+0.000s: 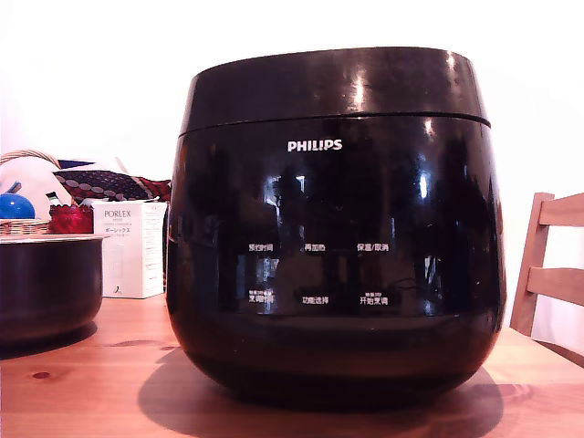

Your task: Open the rice cooker by pressing the large metal button on the top of its lid with medium force

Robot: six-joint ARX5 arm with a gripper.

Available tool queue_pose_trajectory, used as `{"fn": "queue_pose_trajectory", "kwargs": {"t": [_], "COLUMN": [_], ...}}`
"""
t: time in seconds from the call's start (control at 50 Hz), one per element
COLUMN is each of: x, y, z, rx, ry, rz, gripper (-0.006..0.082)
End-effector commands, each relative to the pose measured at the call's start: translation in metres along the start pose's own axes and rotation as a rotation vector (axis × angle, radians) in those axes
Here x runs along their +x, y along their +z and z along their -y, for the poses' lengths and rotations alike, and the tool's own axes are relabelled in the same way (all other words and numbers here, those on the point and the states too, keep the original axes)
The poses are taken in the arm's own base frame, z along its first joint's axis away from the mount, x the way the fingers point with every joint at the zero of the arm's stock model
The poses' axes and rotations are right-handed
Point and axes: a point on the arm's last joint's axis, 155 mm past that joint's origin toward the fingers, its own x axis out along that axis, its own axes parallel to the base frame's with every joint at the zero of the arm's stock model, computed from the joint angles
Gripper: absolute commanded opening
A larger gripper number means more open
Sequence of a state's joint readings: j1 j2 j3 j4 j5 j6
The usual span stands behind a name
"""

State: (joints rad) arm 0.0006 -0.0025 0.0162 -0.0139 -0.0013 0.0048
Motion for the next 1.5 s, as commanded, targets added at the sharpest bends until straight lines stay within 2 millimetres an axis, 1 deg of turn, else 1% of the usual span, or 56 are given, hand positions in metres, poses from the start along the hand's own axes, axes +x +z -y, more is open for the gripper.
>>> {"fn": "queue_pose_trajectory", "kwargs": {"t": [0.0, 0.22, 0.3, 0.42, 0.48, 0.56, 0.58, 0.66, 0.68, 0.72, 0.74, 0.78, 0.8, 0.84, 0.86, 0.88, 0.9, 0.92, 0.94, 0.98, 1.02, 1.06, 1.12, 1.26, 1.36, 1.48], "x": [0.001, 0.001, 0.001, 0.001, 0.0, -0.003, -0.004, -0.01, -0.011, -0.013, -0.016, -0.019, -0.023, -0.026, -0.031, -0.034, -0.036, -0.042, -0.045, -0.053, -0.061, -0.066, -0.079, -0.097, -0.103, -0.107], "y": [-0.014, -0.012, -0.008, 0.004, 0.011, 0.026, 0.03, 0.046, 0.049, 0.055, 0.058, 0.064, 0.066, 0.073, 0.074, 0.077, 0.08, 0.083, 0.085, 0.091, 0.095, 0.1, 0.103, 0.109, 0.113, 0.111], "z": [0.018, 0.018, 0.018, 0.019, 0.024, 0.032, 0.034, 0.045, 0.048, 0.051, 0.058, 0.061, 0.069, 0.073, 0.083, 0.087, 0.09, 0.097, 0.102, 0.111, 0.118, 0.123, 0.135, 0.149, 0.156, 0.165], "rx": [-0.054, -0.061, -0.06, -0.059, -0.075, -0.085, -0.127, -0.168, -0.252, -0.25, -0.338, -0.349, -0.402, -0.414, -0.404, -0.445, -0.441, -0.431, -0.464, -0.45, -0.481, -0.476, -0.488, -0.525, -0.543, -0.555], "ry": [-0.085, -0.086, -0.086, -0.091, -0.122, -0.168, -0.182, -0.249, -0.276, -0.293, -0.344, -0.363, -0.42, -0.446, -0.502, -0.532, -0.55, -0.596, -0.628, -0.687, -0.743, -0.775, -0.861, -0.968, -1.012, -1.058], "rz": [-0.018, -0.008, 0.008, 0.055, 0.08, 0.137, 0.15, 0.193, 0.187, 0.193, 0.175, 0.182, 0.165, 0.17, 0.162, 0.151, 0.154, 0.149, 0.135, 0.134, 0.115, 0.117, 0.087, 0.036, 0.018, -0.027], "gripper": [-0.0022, -0.0022, -0.0022, -0.0022, -0.0022, -0.0022, -0.0022, -0.0022, -0.0022, -0.0022, -0.0022, -0.0022, -0.0022, -0.0022, -0.0022, -0.0022, -0.0022, -0.0022, -0.0022, -0.0022, -0.0022, -0.0022, -0.0022, -0.0022, -0.0022, -0.0022]}}
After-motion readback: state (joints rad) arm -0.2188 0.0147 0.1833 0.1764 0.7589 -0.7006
